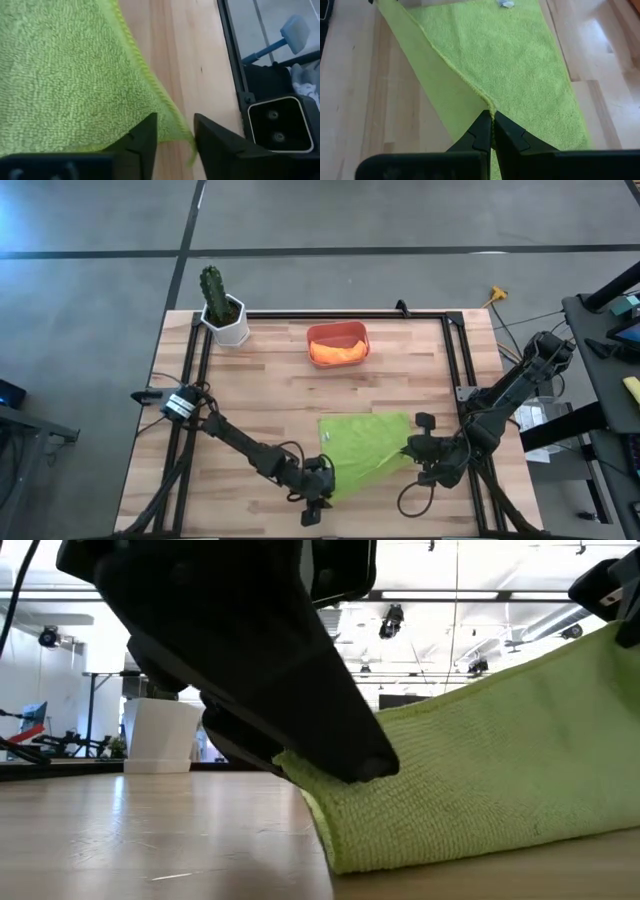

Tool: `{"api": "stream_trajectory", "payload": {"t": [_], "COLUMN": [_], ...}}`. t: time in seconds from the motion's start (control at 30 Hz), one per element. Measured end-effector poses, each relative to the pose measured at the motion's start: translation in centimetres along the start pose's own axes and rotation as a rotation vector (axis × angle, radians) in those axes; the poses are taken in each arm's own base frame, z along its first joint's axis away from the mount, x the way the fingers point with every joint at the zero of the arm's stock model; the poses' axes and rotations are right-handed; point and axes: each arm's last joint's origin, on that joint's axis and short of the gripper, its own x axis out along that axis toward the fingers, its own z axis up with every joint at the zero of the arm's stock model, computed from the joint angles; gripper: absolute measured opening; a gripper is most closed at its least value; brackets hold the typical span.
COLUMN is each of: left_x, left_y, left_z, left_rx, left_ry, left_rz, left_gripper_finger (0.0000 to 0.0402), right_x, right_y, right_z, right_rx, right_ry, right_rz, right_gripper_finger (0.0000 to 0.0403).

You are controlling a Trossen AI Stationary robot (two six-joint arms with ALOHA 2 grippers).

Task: Roll microfiber towels into tight, uniform cylinder then place into a basket
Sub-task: Fold the green microfiber cloth

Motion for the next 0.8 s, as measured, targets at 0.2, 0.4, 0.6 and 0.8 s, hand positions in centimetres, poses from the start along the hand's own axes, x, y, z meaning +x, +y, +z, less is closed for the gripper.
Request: {"api": "stream_trajectory", "payload": {"t": [0.2,0.4,0.6,0.8], "left_x": [-0.1,-1.5,-3.1,-5.3], "left_y": [0.0,-0.2,-0.8,0.5], "left_z": [-0.1,0.1,1.2,2.8], "left_rx": [0.045,0.077,0.143,0.265], "left_ry": [0.019,0.089,0.039,0.007], "left_rz": [0.000,0.067,0.081,0.260], "left_gripper_finger": [0.0026,0.0002,0.0000,0.0000], "right_x": [0.0,-0.2,-0.8,-1.6], "right_y": [0.0,0.6,1.5,0.6], "right_z": [0.0,-0.5,-1.4,-0.9], "right_rx": [0.000,0.021,0.054,0.061], "right_ry": [0.002,0.099,0.173,0.126], "right_rz": [0.002,0.114,0.199,0.023], "right_gripper_finger": [0.0009,0.0009,0.0009,0.0009]}}
